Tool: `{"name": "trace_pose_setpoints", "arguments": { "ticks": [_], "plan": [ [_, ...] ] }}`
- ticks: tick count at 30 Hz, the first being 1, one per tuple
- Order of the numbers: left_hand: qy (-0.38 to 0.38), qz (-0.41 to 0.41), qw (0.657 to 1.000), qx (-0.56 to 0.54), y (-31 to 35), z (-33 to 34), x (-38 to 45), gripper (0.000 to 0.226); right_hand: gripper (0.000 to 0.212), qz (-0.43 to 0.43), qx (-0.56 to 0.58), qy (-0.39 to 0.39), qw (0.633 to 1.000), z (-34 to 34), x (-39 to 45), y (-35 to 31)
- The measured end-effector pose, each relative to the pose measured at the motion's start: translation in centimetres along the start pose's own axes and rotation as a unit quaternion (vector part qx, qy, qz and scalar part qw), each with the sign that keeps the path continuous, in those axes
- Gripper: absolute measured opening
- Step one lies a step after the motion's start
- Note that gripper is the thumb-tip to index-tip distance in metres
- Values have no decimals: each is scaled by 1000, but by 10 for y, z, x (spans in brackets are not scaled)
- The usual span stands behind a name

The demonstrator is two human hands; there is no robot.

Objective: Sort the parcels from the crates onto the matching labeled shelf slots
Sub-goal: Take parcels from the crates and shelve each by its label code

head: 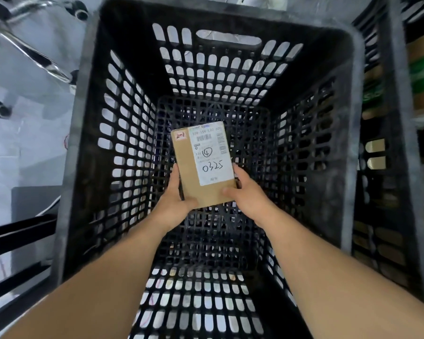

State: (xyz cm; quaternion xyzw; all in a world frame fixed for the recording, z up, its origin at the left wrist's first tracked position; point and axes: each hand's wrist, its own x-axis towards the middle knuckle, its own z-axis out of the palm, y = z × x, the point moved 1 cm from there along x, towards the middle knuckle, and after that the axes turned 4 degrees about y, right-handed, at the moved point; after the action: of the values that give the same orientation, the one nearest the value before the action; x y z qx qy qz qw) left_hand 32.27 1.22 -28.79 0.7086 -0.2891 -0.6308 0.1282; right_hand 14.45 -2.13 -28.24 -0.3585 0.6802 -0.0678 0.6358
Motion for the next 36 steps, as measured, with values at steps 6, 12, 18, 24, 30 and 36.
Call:
{"name": "trace_pose_setpoints", "arguments": {
  "ticks": [6,12,18,24,30,36],
  "plan": [
    [12,27,999,-28,19,-11,-27,98,59,-18,-46,30,998,-8,-28,-17],
    [0,84,995,-51,61,-25,-98,99,50,-60,-43,30,997,-25,-88,-56],
    [2,119,990,-77,93,-30,-178,94,65,-109,-69,5,992,-58,-159,-90],
    [20,201,978,-54,134,-28,-252,87,83,-176,-41,-37,983,-97,-238,-121],
    [38,297,954,-21,175,-25,-314,95,87,-262,-36,-36,964,-136,-310,-150],
    [22,389,921,14,214,-22,-356,91,85,-327,-19,13,945,-165,-375,-167]
  ]
}}
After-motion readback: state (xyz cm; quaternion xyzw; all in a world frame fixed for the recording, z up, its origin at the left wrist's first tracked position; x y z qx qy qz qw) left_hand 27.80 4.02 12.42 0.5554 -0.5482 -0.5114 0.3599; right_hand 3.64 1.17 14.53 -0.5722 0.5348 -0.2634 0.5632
